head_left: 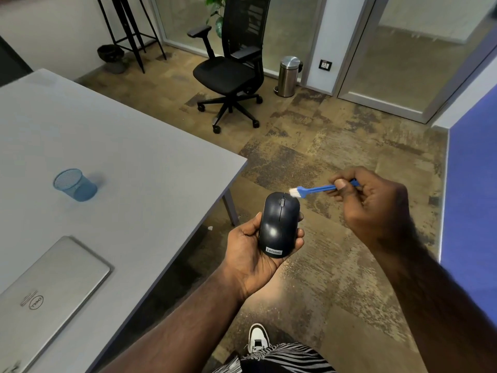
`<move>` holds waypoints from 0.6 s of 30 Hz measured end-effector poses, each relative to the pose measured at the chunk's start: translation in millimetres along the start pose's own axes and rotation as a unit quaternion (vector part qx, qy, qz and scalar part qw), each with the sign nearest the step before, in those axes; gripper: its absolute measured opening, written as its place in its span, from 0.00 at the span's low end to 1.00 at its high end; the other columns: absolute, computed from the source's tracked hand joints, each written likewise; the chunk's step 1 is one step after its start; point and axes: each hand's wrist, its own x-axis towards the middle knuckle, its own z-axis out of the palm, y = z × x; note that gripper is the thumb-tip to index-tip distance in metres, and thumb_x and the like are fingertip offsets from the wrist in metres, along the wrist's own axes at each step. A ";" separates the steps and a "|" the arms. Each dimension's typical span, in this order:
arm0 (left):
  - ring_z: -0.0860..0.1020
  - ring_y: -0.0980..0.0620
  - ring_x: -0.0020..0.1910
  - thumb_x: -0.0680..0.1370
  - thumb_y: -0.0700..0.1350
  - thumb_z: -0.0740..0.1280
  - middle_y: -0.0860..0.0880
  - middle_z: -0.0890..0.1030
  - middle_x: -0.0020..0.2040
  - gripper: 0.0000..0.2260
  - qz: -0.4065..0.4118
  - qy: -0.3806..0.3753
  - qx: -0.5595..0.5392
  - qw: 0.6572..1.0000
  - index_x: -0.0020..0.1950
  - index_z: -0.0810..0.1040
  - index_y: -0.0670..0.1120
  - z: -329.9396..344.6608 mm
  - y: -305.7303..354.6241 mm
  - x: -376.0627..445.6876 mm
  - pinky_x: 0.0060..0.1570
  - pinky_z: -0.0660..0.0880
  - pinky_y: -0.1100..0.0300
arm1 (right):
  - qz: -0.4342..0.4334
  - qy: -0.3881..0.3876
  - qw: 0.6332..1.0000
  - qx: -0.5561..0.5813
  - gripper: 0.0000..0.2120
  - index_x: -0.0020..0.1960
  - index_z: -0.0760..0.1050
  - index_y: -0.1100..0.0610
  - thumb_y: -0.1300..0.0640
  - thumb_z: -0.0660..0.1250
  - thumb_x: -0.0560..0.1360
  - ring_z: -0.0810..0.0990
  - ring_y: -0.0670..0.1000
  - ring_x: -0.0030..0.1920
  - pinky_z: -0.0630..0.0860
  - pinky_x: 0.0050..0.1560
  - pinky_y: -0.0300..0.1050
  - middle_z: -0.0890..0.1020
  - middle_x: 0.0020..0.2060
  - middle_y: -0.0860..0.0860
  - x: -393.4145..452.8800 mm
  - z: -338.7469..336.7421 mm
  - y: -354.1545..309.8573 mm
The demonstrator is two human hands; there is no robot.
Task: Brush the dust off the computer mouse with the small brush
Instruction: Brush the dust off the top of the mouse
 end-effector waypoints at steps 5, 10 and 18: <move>0.79 0.41 0.49 0.81 0.51 0.53 0.36 0.77 0.62 0.25 0.004 -0.007 0.015 1.000 0.68 0.73 0.36 0.1 0.8 -1.6 0.48 0.79 0.50 | -0.024 -0.044 0.998 0.047 0.08 0.49 0.81 0.53 0.61 0.63 0.77 0.85 0.39 0.40 0.81 0.35 0.40 0.82 0.38 0.40 2.7 -1.9 -5.5; 0.78 0.39 0.51 0.81 0.51 0.53 0.36 0.77 0.63 0.24 0.002 0.011 0.046 0.999 0.68 0.74 0.37 -0.1 -0.2 -1.8 0.48 0.80 0.50 | 0.004 -0.016 1.000 0.001 0.08 0.49 0.82 0.56 0.65 0.65 0.77 0.83 0.42 0.37 0.81 0.36 0.48 0.82 0.37 0.45 7.4 0.6 -1.9; 0.80 0.38 0.52 0.80 0.50 0.56 0.35 0.77 0.65 0.22 0.010 0.043 0.090 0.995 0.67 0.75 0.38 2.6 -1.3 -2.4 0.49 0.80 0.49 | -0.009 -0.031 0.999 -0.007 0.08 0.49 0.81 0.55 0.66 0.66 0.77 0.84 0.43 0.37 0.82 0.34 0.49 0.84 0.36 0.47 12.3 -0.9 -6.2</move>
